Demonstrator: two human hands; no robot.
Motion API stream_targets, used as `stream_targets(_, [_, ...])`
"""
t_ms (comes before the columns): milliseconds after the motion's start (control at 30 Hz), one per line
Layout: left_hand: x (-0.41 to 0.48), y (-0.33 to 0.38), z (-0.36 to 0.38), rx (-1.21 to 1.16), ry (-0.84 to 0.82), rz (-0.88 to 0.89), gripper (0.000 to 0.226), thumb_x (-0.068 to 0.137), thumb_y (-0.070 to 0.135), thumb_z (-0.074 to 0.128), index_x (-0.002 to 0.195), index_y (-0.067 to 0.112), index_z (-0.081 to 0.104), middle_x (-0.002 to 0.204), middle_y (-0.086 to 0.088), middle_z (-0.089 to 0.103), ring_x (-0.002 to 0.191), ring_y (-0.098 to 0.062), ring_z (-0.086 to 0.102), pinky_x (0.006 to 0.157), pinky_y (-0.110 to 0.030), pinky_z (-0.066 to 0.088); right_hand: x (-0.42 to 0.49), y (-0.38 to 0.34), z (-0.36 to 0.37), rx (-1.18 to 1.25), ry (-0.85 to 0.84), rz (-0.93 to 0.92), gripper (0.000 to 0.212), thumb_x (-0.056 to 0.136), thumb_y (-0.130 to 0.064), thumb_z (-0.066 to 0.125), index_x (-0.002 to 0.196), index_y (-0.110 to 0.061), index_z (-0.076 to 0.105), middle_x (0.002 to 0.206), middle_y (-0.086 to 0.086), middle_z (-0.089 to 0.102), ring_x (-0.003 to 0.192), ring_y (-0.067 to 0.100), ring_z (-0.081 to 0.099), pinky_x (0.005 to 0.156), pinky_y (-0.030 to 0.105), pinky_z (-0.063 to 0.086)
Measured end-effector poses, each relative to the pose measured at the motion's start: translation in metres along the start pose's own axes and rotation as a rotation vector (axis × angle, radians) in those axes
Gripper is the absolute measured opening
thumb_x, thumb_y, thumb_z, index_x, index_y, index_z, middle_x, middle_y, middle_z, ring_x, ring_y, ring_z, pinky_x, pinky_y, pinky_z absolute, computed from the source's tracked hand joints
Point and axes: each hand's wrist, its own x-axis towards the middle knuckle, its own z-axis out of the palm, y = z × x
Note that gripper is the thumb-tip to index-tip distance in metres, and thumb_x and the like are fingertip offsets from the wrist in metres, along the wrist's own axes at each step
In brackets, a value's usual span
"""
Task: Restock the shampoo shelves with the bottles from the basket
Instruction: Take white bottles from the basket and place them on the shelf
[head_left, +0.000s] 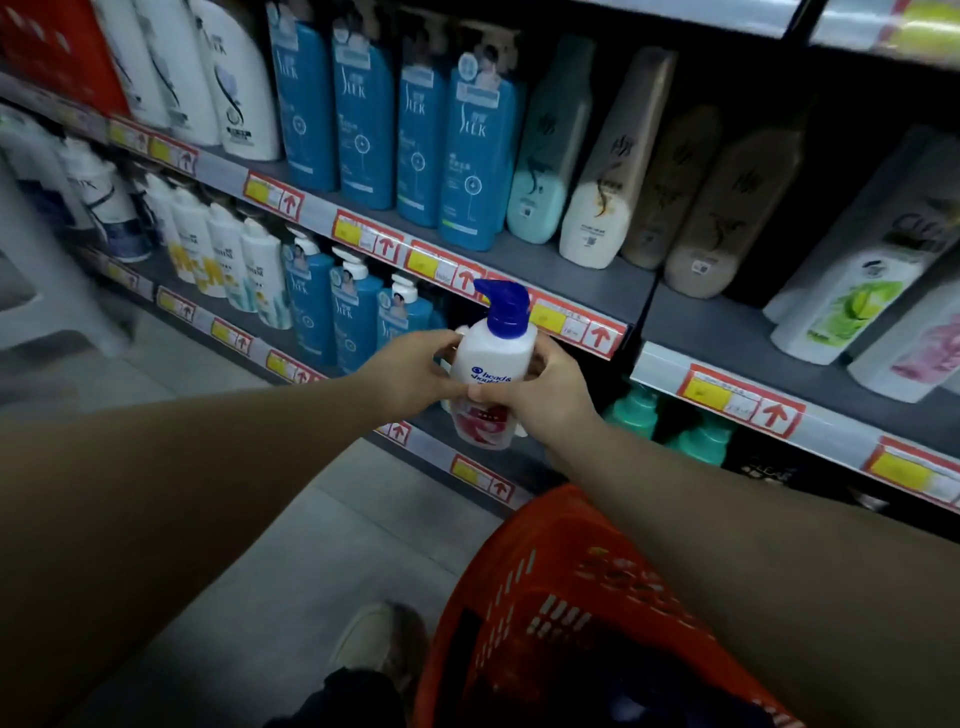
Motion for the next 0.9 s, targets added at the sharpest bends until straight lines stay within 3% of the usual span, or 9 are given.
stream_targets(133, [0.018, -0.036, 0.022, -0.052, 0.003, -0.069, 0.053, 0.080, 0.025, 0.076, 0.129, 0.025, 0.055, 0.120, 0.007, 0.064, 0.097, -0.011, 0.065, 0.090, -0.035, 0.054, 0.029, 0.024, 0.012, -0.016, -0.064, 0.067, 0.076, 0.059, 0.000, 0.090, 0.124, -0.021, 0.058, 0.115, 0.001, 0.069, 0.107, 0.022, 0.065, 0.094, 0.044, 0.056])
stream_targets(400, [0.065, -0.077, 0.066, -0.131, -0.025, -0.146, 0.049, 0.081, 0.024, 0.074, 0.126, 0.025, 0.056, 0.126, 0.002, 0.065, 0.111, -0.016, 0.061, 0.102, -0.043, 0.048, 0.077, 0.068, 0.014, -0.104, -0.078, 0.190, 0.077, 0.059, 0.002, 0.089, 0.127, -0.015, 0.059, 0.120, 0.006, 0.069, 0.111, 0.026, 0.063, 0.098, 0.048, 0.052])
stream_targets(700, [0.109, -0.083, 0.105, -0.139, 0.039, -0.078, 0.047, 0.079, 0.026, 0.077, 0.122, 0.018, 0.060, 0.117, 0.001, 0.069, 0.107, -0.013, 0.064, 0.096, -0.040, 0.052, 0.105, 0.103, -0.007, -0.104, 0.052, 0.191, 0.081, 0.056, -0.007, 0.093, 0.130, -0.016, 0.060, 0.119, 0.004, 0.069, 0.107, 0.024, 0.066, 0.093, 0.046, 0.056])
stream_targets(800, [0.107, -0.089, 0.115, -0.164, 0.078, -0.093, 0.048, 0.076, 0.024, 0.079, 0.120, 0.018, 0.062, 0.112, 0.003, 0.071, 0.102, -0.010, 0.066, 0.093, -0.032, 0.053, 0.104, 0.109, -0.008, -0.138, 0.047, 0.165, 0.075, 0.060, -0.009, 0.091, 0.128, -0.018, 0.061, 0.115, 0.002, 0.070, 0.105, 0.021, 0.066, 0.094, 0.042, 0.056])
stream_targets(900, [0.105, -0.095, 0.122, -0.212, 0.113, -0.119, 0.052, 0.073, 0.026, 0.082, 0.120, 0.021, 0.061, 0.110, 0.004, 0.071, 0.100, -0.011, 0.067, 0.092, -0.034, 0.054, 0.105, 0.107, -0.009, -0.198, 0.033, 0.133, 0.065, 0.065, -0.010, 0.089, 0.123, -0.017, 0.060, 0.117, 0.002, 0.068, 0.106, 0.020, 0.065, 0.095, 0.040, 0.055])
